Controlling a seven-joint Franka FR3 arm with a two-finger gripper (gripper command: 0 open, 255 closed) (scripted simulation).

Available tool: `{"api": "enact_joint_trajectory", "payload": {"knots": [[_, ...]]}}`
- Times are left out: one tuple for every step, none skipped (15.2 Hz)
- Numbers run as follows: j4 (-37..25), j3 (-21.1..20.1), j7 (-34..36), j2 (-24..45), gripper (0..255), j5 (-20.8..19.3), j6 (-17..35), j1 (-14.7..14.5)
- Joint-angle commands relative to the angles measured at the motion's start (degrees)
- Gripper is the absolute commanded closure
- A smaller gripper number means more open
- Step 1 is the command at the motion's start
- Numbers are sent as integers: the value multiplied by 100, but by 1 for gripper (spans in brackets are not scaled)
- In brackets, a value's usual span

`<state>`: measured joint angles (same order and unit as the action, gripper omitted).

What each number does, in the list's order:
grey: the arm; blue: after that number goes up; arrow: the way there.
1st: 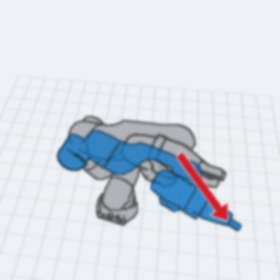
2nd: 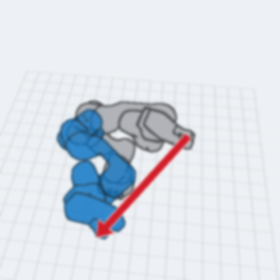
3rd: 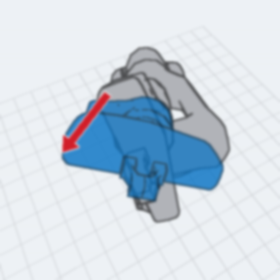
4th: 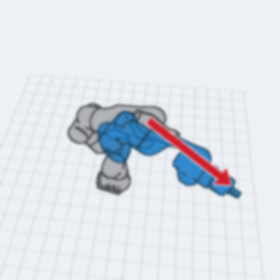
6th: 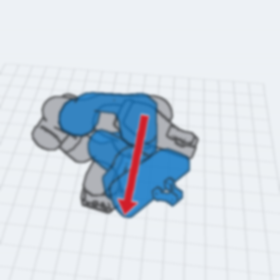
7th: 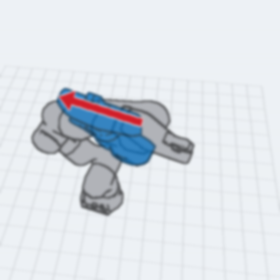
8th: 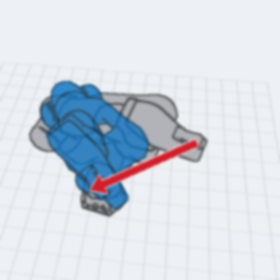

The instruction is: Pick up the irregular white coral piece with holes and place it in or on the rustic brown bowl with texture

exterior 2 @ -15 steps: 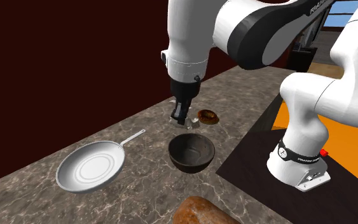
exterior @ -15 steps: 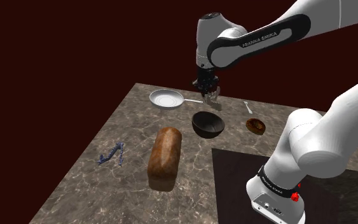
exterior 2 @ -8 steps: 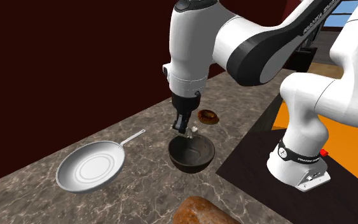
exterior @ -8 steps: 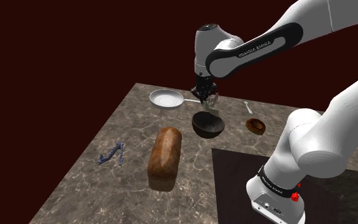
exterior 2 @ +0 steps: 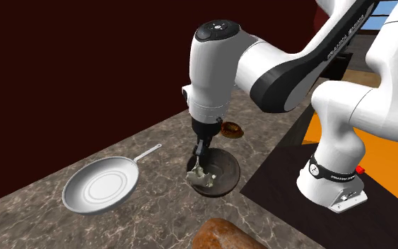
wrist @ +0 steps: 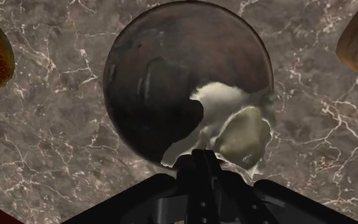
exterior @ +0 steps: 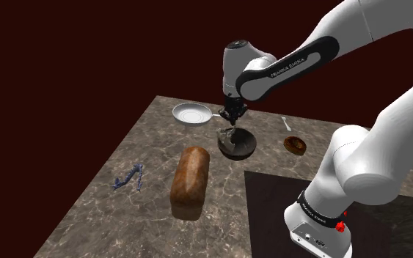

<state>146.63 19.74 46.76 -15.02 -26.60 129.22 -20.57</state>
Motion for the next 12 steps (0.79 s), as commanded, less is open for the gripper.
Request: {"api": "enact_joint_trajectory", "payload": {"knots": [[-1,0,0,-1,0,0,-1,0],[260,374,-623,-363,0,282,496,85],[471,844,-1338,-667,0,651,938,84],[624,1422,-2135,-925,0,1101,1305,-27],[659,1660,-2391,-1011,0,1237,1401,-115],[677,1717,-2404,-931,0,1252,1501,-166],[695,1764,-2427,-846,0,1280,1602,-209],[711,1808,-2455,-757,0,1316,1705,-251],[725,1854,-2486,-667,0,1357,1807,-295],[738,1901,-2521,-575,0,1403,1910,-343],[750,1950,-2559,-480,0,1455,2013,-394],[766,2032,-2629,-328,0,1550,2176,-483]]}}
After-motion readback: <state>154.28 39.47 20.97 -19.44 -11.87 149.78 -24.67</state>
